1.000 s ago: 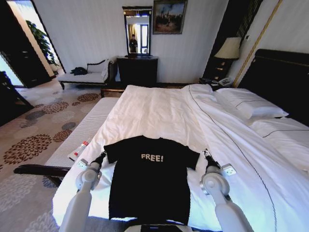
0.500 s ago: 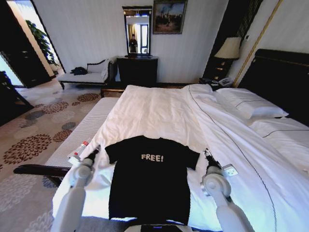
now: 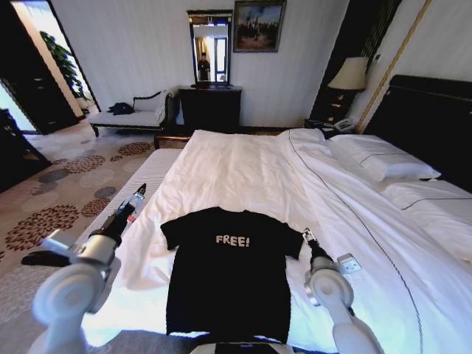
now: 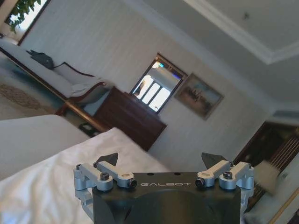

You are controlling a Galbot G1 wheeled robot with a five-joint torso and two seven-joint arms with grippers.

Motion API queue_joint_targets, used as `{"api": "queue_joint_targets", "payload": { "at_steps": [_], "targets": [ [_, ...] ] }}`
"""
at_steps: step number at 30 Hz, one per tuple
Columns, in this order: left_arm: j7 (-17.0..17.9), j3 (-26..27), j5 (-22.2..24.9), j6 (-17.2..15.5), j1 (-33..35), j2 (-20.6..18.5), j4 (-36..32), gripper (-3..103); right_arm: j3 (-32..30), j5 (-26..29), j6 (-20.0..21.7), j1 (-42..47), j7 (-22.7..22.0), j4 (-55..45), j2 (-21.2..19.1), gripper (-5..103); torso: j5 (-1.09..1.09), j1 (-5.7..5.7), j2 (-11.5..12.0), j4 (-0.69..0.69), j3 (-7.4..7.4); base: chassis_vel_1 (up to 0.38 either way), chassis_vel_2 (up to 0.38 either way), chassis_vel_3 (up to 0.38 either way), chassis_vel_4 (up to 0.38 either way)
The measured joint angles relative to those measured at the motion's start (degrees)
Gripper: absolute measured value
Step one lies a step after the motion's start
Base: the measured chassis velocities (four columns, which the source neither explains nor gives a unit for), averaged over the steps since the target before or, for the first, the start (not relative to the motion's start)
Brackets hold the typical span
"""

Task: Fold the clothes on the bed.

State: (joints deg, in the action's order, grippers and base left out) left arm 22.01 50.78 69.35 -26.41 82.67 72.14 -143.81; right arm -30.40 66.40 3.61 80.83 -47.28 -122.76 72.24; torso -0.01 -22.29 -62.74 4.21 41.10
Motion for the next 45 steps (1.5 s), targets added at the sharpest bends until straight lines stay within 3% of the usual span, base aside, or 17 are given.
{"api": "queue_joint_targets", "payload": {
  "at_steps": [3,5,6,13,18,21,24,27,29,30,32,34,35,36,38,41,45],
  "targets": [
    [0.45,-0.34,-4.18,-1.84,1.70,0.46,-0.38,100,0.21,1.50,0.05,-0.45,1.97,1.38,-0.52,100,0.01,0.00,0.00,0.01,0.00,0.000,0.000,0.000,0.000],
    [1.15,-0.72,-10.66,-4.33,4.07,1.45,-0.38,100,0.47,4.68,0.91,-1.75,6.05,4.17,-2.24,100,0.01,0.00,0.00,-0.01,0.01,0.000,0.000,0.000,0.000],
    [1.45,-0.65,-10.82,-4.92,4.61,1.95,-0.34,100,0.63,5.44,1.23,-2.30,7.34,5.30,-3.04,100,0.01,0.00,0.00,-0.01,0.01,0.000,0.000,0.000,0.000],
    [3.35,1.66,-2.31,-6.39,4.41,3.78,0.07,100,2.25,4.28,0.91,-5.55,16.49,14.61,-8.02,100,0.01,-0.01,0.01,0.00,0.01,0.000,0.000,0.000,0.000],
    [4.45,2.97,1.52,-5.78,2.45,3.55,0.24,100,2.51,3.28,0.52,-6.57,17.81,17.88,-8.43,100,0.00,-0.01,0.01,-0.01,0.01,0.000,0.000,0.000,0.000],
    [4.54,2.98,0.47,-6.46,1.46,2.93,0.30,100,2.52,2.74,0.48,-6.40,17.84,18.06,-8.54,100,0.01,-0.01,0.00,-0.01,0.01,0.000,0.000,0.000,0.000],
    [4.24,2.58,-6.08,-8.69,-0.32,-0.53,0.38,100,2.45,0.24,0.02,-5.34,18.09,17.92,-8.88,100,0.02,-0.01,0.01,0.01,0.01,0.000,0.000,0.000,0.000],
    [3.63,2.25,-8.83,-9.05,-0.75,-2.31,0.40,100,2.44,-0.85,-0.24,-5.08,18.39,18.03,-8.89,100,0.02,-0.01,0.01,0.00,0.01,0.000,0.000,0.000,0.000],
    [1.21,1.07,-16.41,-8.75,-1.11,-6.43,2.04,100,2.45,-2.70,-0.74,-4.79,18.90,18.42,-8.79,100,0.00,0.00,0.00,0.00,0.01,0.000,0.000,0.000,0.000],
    [1.21,1.07,-16.41,-8.75,-1.11,-6.43,2.04,100,2.45,-2.70,-0.74,-4.79,18.90,18.42,-8.79,100,0.00,0.00,0.00,0.00,0.01,0.000,0.000,0.000,0.000],
    [-3.30,-0.07,-26.16,-4.89,-0.85,-9.74,6.09,100,2.64,-3.97,-1.34,-4.84,19.57,18.91,-8.24,100,0.02,0.00,0.01,0.01,0.01,0.000,0.000,0.000,0.000],
    [-7.20,-0.73,-31.95,-0.33,-0.38,-11.66,8.81,100,2.81,-4.75,-1.82,-5.11,20.13,19.43,-7.62,100,0.02,-0.01,0.01,0.01,0.02,0.000,0.000,0.000,0.000],
    [-13.42,-1.53,-36.75,6.15,0.18,-13.69,12.60,100,3.05,-5.41,-2.34,-5.63,20.72,20.07,-6.84,100,0.02,-0.02,0.01,-0.01,0.02,0.000,0.000,0.000,0.000],
    [-13.42,-1.53,-36.75,6.15,0.18,-13.69,12.60,100,3.05,-5.41,-2.34,-5.63,20.72,20.07,-6.84,100,0.02,-0.02,0.01,-0.01,0.02,0.000,0.000,0.000,0.000],
    [-20.15,-2.23,-38.67,13.92,0.35,-14.96,18.03,100,3.33,-6.12,-2.70,-6.03,21.40,20.72,-6.13,100,0.02,-0.02,0.01,-0.01,0.01,0.000,0.000,0.000,0.000],
    [-25.66,-3.27,-35.23,21.54,-0.67,-14.22,25.39,100,3.53,-7.92,-3.92,-6.19,23.39,21.96,-5.63,100,0.03,-0.02,0.01,-0.01,0.02,0.000,0.000,0.000,0.000],
    [-27.52,-4.61,-30.33,23.54,-1.84,-12.40,29.82,100,3.51,-9.25,-4.80,-6.30,24.89,23.67,-5.23,100,0.03,-0.02,0.02,-0.01,0.02,0.000,0.000,0.000,0.000]
  ]
}}
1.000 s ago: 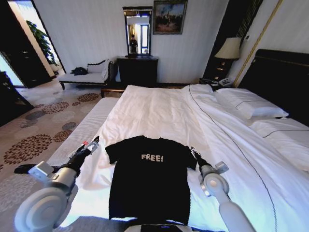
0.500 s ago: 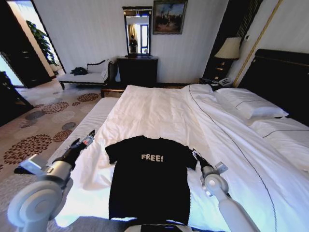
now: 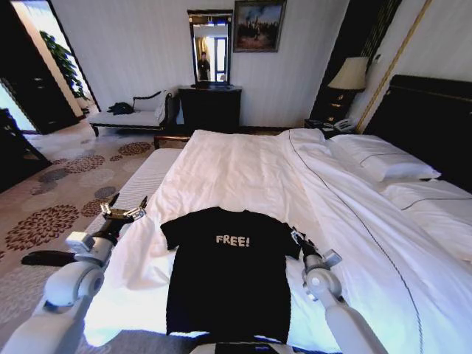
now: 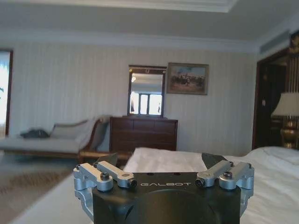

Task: Fold the clothes on the bed.

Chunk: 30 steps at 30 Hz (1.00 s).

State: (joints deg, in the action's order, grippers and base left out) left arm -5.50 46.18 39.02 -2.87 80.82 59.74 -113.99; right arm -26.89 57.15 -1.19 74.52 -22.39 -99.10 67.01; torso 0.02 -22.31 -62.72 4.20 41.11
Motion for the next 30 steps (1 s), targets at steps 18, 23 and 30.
{"api": "queue_joint_targets", "payload": {
  "at_steps": [18,23,30],
  "targets": [
    [1.00,1.64,5.46,-0.92,1.91,1.30,-3.50,100,0.05,4.41,1.14,-3.72,-2.75,6.31,1.40,83,-0.02,0.00,0.00,0.00,0.00,0.000,0.000,0.000,0.000],
    [1.47,1.70,5.58,-1.24,2.07,1.57,-4.33,100,-0.07,4.97,0.65,-4.57,-2.72,7.14,1.66,61,-0.02,0.00,0.00,0.00,0.00,0.000,0.000,0.000,0.000],
    [2.00,1.74,5.71,-1.99,2.18,1.88,-4.78,100,-0.13,4.94,-0.48,-5.45,-2.27,8.31,1.72,39,-0.02,0.01,0.00,0.00,0.00,0.000,0.000,0.000,0.000]
  ]
}}
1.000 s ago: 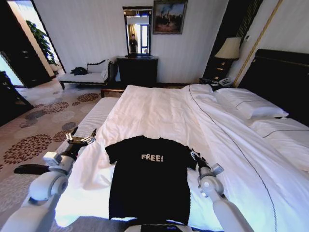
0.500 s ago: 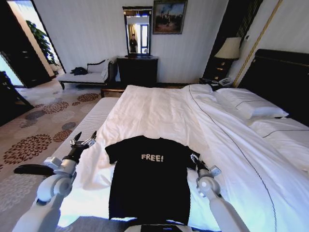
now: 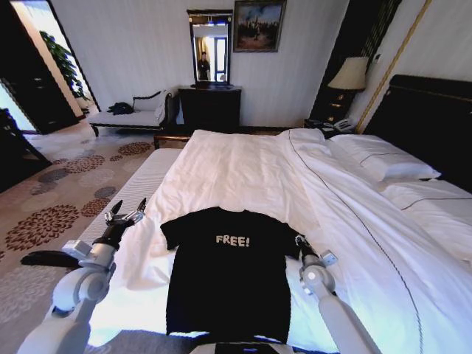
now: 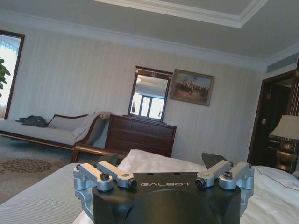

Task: Fold the clothes on the bed.

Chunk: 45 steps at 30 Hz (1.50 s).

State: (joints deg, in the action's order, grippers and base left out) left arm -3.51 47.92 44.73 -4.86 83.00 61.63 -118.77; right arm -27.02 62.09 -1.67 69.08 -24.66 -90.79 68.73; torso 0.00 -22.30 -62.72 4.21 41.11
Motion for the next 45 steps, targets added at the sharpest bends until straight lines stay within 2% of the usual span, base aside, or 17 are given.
{"api": "queue_joint_targets", "payload": {
  "at_steps": [5,8,10,11,17,21,24,35,45],
  "targets": [
    [0.56,0.19,0.52,-0.60,0.01,0.17,0.06,100,0.04,-0.14,-0.55,-0.18,0.31,0.08,0.02,18,0.00,0.01,0.00,0.00,0.00,0.000,0.000,0.000,0.000],
    [0.88,0.27,1.32,-0.95,0.00,0.34,0.06,100,0.05,-0.21,-0.67,-0.15,0.33,-0.11,0.02,12,0.00,0.01,0.00,0.00,0.00,0.000,0.000,0.000,0.000],
    [1.32,0.42,2.62,-1.44,-0.06,0.53,0.01,100,0.05,-0.24,-0.81,0.10,0.35,-0.81,-0.02,3,0.01,0.01,0.00,0.00,0.00,0.000,0.000,0.000,0.000],
    [1.44,0.44,2.96,-1.61,-0.11,0.56,0.00,100,0.05,-0.30,-0.86,0.32,0.34,-1.35,-0.06,1,0.01,0.01,0.00,0.00,0.00,0.000,0.000,0.000,0.000],
    [1.87,0.68,3.54,-1.96,-0.30,0.54,-0.16,100,-0.17,-0.38,-0.93,1.66,-0.25,-5.10,-0.13,0,0.01,0.01,-0.01,0.00,0.00,0.000,0.000,0.000,0.000],
    [4.48,2.05,14.48,-5.73,-1.48,0.31,-5.54,100,0.35,-0.16,-0.72,3.55,-1.21,-13.17,-0.57,0,0.00,0.01,-0.01,0.00,-0.01,0.000,0.000,0.000,0.000],
    [5.43,2.42,16.67,-6.39,-2.33,0.12,-6.90,100,1.67,0.63,-0.01,3.52,-2.08,-15.79,-0.53,0,0.00,0.01,-0.01,0.01,-0.01,0.000,0.000,0.000,0.000],
    [6.45,2.13,17.18,-6.56,-2.62,1.19,-7.63,100,8.79,-1.44,0.28,-1.80,-2.39,-12.95,0.04,0,0.01,0.01,-0.01,-0.01,0.00,0.000,0.000,0.000,0.000],
    [7.95,1.22,19.36,-7.34,-5.30,2.06,-7.00,100,14.78,-1.93,-1.05,-5.66,-0.06,-10.02,0.54,0,0.01,0.01,-0.01,0.01,0.00,0.000,0.000,0.000,0.000]
  ]
}}
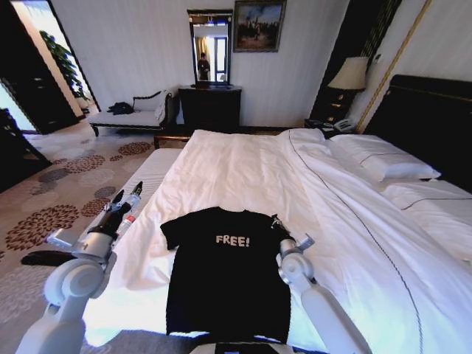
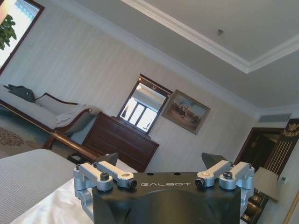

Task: Fold the clothes on the bed.

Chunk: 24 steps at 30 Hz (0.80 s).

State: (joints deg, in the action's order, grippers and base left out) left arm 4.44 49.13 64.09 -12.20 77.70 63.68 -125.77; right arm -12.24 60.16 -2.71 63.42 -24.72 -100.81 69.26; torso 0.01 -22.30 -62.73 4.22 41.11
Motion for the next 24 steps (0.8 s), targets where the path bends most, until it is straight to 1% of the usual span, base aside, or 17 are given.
{"api": "queue_joint_targets", "payload": {
  "at_steps": [5,9,12,14,15,16,18,20,21,22,24],
  "targets": [
    [0.24,-0.46,0.01,-0.29,-0.48,0.13,0.12,100,2.77,-0.17,-0.43,-1.67,0.44,2.65,0.23,0,0.00,0.00,0.00,-0.01,0.00,0.000,0.000,0.000,0.000],
    [0.49,-0.50,0.01,-0.42,-0.76,0.07,0.67,100,5.04,-1.08,-0.88,-2.96,0.79,5.36,1.40,0,0.00,0.00,0.00,-0.02,0.00,0.000,0.000,0.000,0.000],
    [0.62,-0.50,0.01,-0.48,-0.87,0.05,0.94,100,5.50,-1.52,-0.94,-3.05,0.92,6.11,1.99,0,0.00,0.00,0.00,-0.02,0.00,0.000,0.000,0.000,0.000],
    [0.75,-0.53,-0.01,-0.56,-1.08,0.09,1.15,100,5.68,-1.45,-1.42,-2.86,1.85,6.32,2.30,0,-0.01,0.00,0.00,-0.02,0.00,0.000,0.000,0.000,0.000],
    [0.78,-0.62,-0.02,-0.59,-1.23,0.16,1.31,100,5.70,-1.42,-2.07,-2.60,3.06,6.32,2.32,-2,-0.01,0.00,0.00,-0.02,0.00,0.000,0.000,0.000,0.000],
    [0.78,-0.62,-0.02,-0.59,-1.23,0.16,1.31,100,5.70,-1.42,-2.07,-2.60,3.06,6.32,2.32,-2,-0.01,0.00,0.00,-0.02,0.00,0.000,0.000,0.000,0.000],
    [0.81,-0.91,-0.01,-0.62,-1.54,0.40,1.69,100,5.70,-1.92,-4.00,-1.83,6.71,6.08,2.28,8,-0.01,0.00,0.00,-0.01,0.00,0.000,0.000,0.000,0.000],
    [0.81,-1.26,0.04,-0.64,-1.80,0.71,1.99,100,5.58,-2.45,-6.84,-0.80,11.08,4.73,2.06,19,-0.01,0.00,0.00,-0.01,0.00,0.000,0.000,0.000,0.000],
    [0.81,-1.26,0.04,-0.64,-1.80,0.71,1.99,100,5.58,-2.45,-6.84,-0.80,11.08,4.73,2.06,19,-0.01,0.00,0.00,-0.01,0.00,0.000,0.000,0.000,0.000],
    [0.82,-1.37,0.09,-0.66,-1.91,0.82,2.10,100,5.50,-2.11,-8.18,-0.44,12.96,3.84,1.96,19,-0.01,0.00,0.00,-0.01,0.00,0.000,0.000,0.000,0.000],
    [0.99,-1.64,0.46,-0.74,-2.29,1.08,2.30,100,4.96,0.39,-10.77,0.53,16.97,0.50,1.70,30,-0.01,0.00,0.00,-0.01,-0.01,0.000,0.000,0.000,0.000]
  ]
}}
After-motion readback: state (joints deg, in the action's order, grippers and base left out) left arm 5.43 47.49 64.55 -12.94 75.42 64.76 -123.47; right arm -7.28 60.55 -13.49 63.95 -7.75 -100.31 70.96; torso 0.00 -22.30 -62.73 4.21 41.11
